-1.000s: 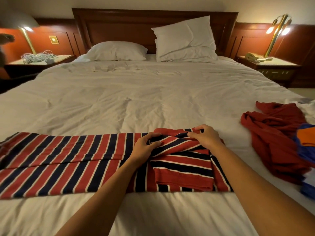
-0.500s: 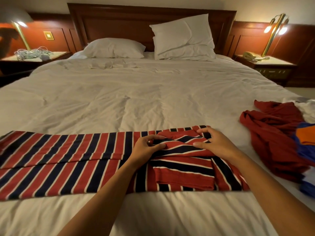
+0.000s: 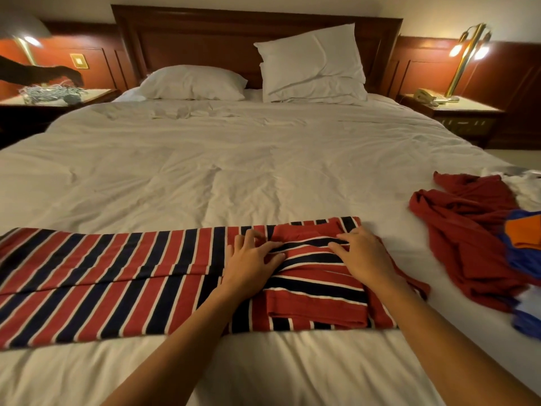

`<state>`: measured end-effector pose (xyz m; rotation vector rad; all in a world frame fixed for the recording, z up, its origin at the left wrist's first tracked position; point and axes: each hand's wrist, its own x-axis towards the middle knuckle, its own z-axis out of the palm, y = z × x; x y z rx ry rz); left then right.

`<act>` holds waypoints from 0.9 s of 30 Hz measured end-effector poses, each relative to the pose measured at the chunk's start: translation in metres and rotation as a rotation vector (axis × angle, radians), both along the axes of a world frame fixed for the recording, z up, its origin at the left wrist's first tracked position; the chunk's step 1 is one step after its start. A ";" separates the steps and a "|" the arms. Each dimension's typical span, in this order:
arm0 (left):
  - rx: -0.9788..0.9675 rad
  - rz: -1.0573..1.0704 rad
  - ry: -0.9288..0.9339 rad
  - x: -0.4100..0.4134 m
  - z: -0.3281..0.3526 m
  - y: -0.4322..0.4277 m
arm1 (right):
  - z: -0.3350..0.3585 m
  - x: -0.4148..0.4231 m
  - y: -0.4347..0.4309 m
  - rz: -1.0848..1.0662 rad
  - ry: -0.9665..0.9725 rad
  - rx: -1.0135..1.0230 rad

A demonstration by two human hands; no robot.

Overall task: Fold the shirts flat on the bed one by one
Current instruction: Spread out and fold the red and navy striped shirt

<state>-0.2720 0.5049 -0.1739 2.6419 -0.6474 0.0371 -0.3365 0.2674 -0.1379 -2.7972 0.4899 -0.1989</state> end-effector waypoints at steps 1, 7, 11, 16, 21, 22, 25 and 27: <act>0.053 -0.002 0.031 0.000 0.000 0.003 | 0.003 0.000 0.001 -0.022 0.031 -0.097; 0.205 -0.020 0.097 0.005 0.014 0.091 | 0.015 0.006 0.057 0.354 0.039 -0.164; 0.386 0.079 0.157 0.006 0.021 0.219 | 0.000 0.008 0.144 0.514 0.147 -0.031; 0.619 0.299 0.129 0.010 0.025 0.360 | -0.026 0.008 0.226 0.440 0.231 -0.083; 0.519 0.613 0.157 0.019 0.041 0.406 | -0.034 0.009 0.235 0.402 0.191 -0.076; 0.512 0.634 0.144 0.021 0.043 0.409 | -0.034 0.009 0.236 0.401 0.188 -0.082; 0.466 0.593 0.096 0.028 0.046 0.414 | -0.036 0.009 0.239 0.403 0.162 -0.110; 0.361 0.549 0.094 0.032 0.048 0.415 | -0.036 0.007 0.240 0.414 0.138 -0.108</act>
